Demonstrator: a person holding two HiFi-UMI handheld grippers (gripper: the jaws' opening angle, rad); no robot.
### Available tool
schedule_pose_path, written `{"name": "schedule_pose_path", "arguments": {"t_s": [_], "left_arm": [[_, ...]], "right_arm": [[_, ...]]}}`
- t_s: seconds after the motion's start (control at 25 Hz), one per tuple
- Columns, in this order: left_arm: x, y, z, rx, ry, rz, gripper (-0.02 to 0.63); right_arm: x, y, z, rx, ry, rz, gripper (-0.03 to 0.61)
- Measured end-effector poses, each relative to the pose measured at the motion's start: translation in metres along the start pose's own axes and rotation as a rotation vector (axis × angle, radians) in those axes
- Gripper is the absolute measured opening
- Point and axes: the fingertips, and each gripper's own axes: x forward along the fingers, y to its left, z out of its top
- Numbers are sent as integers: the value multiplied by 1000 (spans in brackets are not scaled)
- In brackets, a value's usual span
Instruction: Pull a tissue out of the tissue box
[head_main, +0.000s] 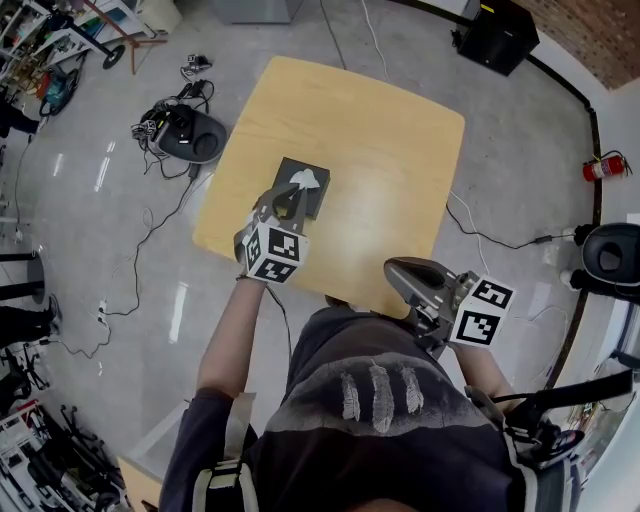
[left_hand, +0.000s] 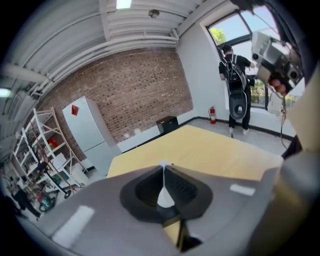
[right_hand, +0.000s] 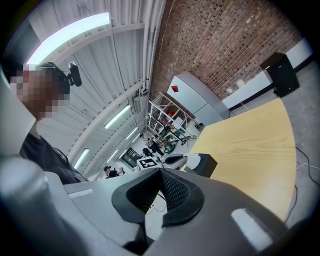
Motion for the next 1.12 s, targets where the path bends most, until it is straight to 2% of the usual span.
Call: {"name": "schedule_pose_path", "arguments": {"t_s": [0.12,0.36,0.56,0.76,1.12], "left_arm": [[-3,10,10,-82,-37,3,9],[-16,31,33,-182,-123,26,9],[-33,46,51,-229,-182,54,9],[-54,59,61,-328,-252,58,9],[-70,58,78,-371,-320,48,9]], "right_arm": [[0,0,1,-5,-2,0,-5],[-3,0,2,-8,-10,-1,-5],[-7,-3,-2,6,3,7,-5],[-2,3,0,5,-9,31,-5],[-1,6,1,-26,3,38,-5]]}}
